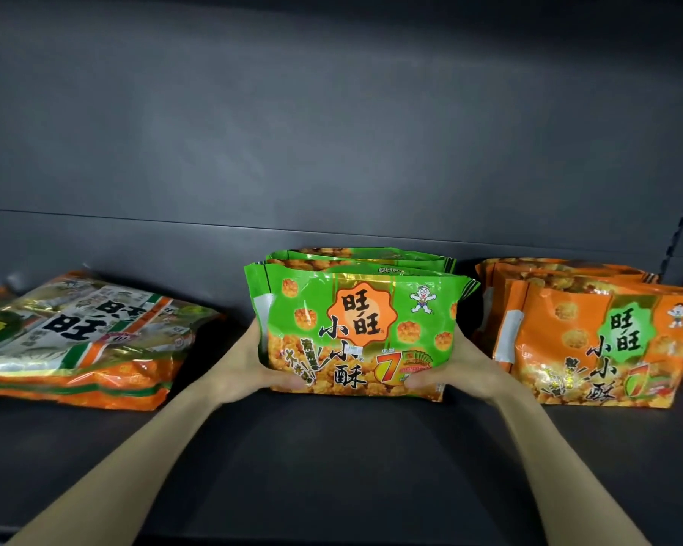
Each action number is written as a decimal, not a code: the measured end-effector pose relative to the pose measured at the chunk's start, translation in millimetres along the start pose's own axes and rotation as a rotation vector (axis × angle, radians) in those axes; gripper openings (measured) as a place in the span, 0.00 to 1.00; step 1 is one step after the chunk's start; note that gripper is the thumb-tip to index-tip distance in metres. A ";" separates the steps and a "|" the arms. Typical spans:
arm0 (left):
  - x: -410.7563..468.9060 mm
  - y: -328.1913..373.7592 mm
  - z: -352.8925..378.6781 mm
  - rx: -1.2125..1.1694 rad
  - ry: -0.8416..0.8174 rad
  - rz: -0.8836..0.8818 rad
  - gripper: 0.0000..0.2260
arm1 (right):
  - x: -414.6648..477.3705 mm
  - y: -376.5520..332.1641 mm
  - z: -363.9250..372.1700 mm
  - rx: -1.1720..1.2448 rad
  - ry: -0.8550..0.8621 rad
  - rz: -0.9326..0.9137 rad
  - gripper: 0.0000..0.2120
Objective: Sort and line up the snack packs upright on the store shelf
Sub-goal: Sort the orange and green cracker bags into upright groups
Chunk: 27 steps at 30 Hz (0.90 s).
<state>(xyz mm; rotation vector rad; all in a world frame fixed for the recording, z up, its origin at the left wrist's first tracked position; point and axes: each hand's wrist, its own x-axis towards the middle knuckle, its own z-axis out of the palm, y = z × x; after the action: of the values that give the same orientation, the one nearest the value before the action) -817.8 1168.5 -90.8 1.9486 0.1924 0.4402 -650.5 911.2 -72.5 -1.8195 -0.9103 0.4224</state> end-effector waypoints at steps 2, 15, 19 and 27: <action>2.0 -2.1 1.9 0.040 0.043 -0.005 0.40 | 1.7 3.9 0.3 0.018 0.098 -0.013 0.48; -1.7 -2.9 10.1 0.143 0.182 0.048 0.46 | 4.7 6.4 -7.8 -0.004 0.282 0.040 0.50; -2.2 -0.5 11.3 0.217 0.162 0.020 0.44 | 4.7 9.7 -13.0 -0.064 0.280 0.076 0.50; -1.0 -4.0 15.1 0.406 0.187 -0.035 0.29 | 1.6 5.7 -11.4 -0.229 0.257 0.193 0.43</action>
<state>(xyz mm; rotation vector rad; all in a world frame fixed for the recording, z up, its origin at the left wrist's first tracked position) -812.5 1156.9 -100.0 2.2944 0.4654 0.5961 -639.9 904.0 -72.6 -2.1241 -0.6277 0.2011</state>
